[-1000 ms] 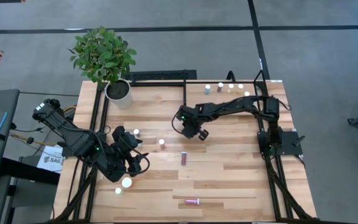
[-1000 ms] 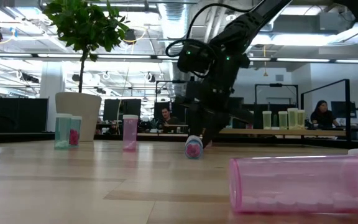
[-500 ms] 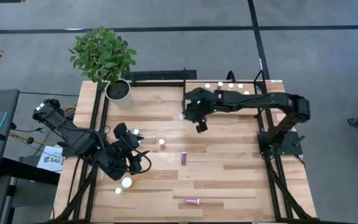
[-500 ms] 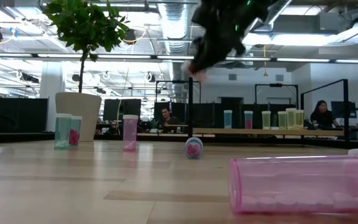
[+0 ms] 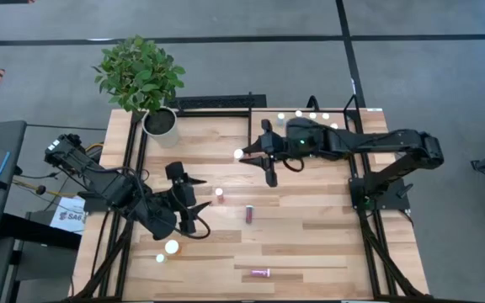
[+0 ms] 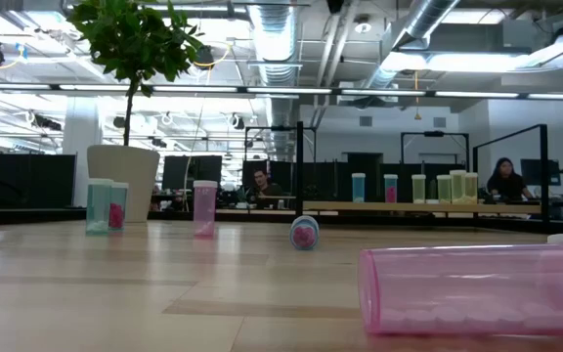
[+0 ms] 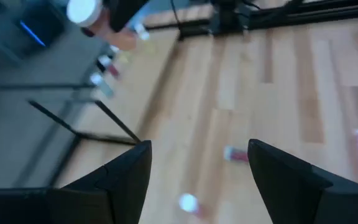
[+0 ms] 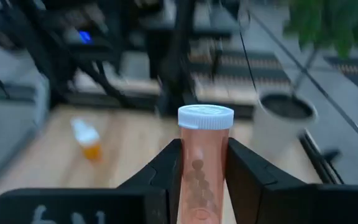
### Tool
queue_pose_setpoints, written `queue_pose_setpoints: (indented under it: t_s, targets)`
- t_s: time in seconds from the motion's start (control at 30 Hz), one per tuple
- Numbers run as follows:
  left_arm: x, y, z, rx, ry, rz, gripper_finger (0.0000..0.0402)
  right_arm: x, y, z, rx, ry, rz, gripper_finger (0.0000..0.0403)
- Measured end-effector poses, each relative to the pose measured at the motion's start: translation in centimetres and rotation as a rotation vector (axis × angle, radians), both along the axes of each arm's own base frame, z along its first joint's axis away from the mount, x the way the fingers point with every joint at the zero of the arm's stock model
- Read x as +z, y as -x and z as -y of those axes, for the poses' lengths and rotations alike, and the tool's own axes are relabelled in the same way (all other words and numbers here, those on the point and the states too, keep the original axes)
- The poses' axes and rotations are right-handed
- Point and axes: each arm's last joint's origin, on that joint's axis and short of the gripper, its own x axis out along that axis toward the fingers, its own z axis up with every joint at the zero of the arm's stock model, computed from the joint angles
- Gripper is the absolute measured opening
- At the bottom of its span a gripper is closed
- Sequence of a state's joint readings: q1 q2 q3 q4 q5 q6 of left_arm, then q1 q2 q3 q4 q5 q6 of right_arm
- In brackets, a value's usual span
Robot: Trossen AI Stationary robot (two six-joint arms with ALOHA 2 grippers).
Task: Pick and place medicine bottles onto shelf by color
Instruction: Put the top orange pill bottle on the shelf
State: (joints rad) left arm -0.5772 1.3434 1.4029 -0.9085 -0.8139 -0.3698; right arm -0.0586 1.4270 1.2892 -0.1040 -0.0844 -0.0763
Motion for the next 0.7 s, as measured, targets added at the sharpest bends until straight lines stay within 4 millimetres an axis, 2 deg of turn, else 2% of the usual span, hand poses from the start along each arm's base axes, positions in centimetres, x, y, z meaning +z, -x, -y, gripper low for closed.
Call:
queue_pose_setpoints:
  t_s: [0.1,0.23,0.3,0.4,0.57,0.7]
  targets:
    - [0.2,-0.3,-0.6,0.031,-0.084,0.011,0.0254,1.1,-0.1,-1.5,0.039,-0.027,0.108,0.0118]
    - [0.8,-1.4,-2.1,0.156,-0.128,0.092,0.0254,2.7,0.2,-3.2,0.089,-0.048,0.245,0.0118]
    - [1.3,-2.2,-3.1,0.228,-0.097,0.171,0.0254,3.4,0.4,-3.8,0.109,-0.051,0.294,0.0118]
    - [2.4,-3.4,-4.2,0.293,0.054,0.327,0.0254,4.2,1.1,-4.4,0.129,-0.055,0.340,0.0118]
    - [3.6,-4.7,-5.2,0.200,0.211,0.428,0.0254,5.4,2.5,-4.4,0.131,-0.055,0.376,0.0118]
    - [4.3,-5.9,-5.4,0.126,0.244,0.510,0.0254,6.0,3.1,-3.6,0.108,-0.049,0.395,0.0118]
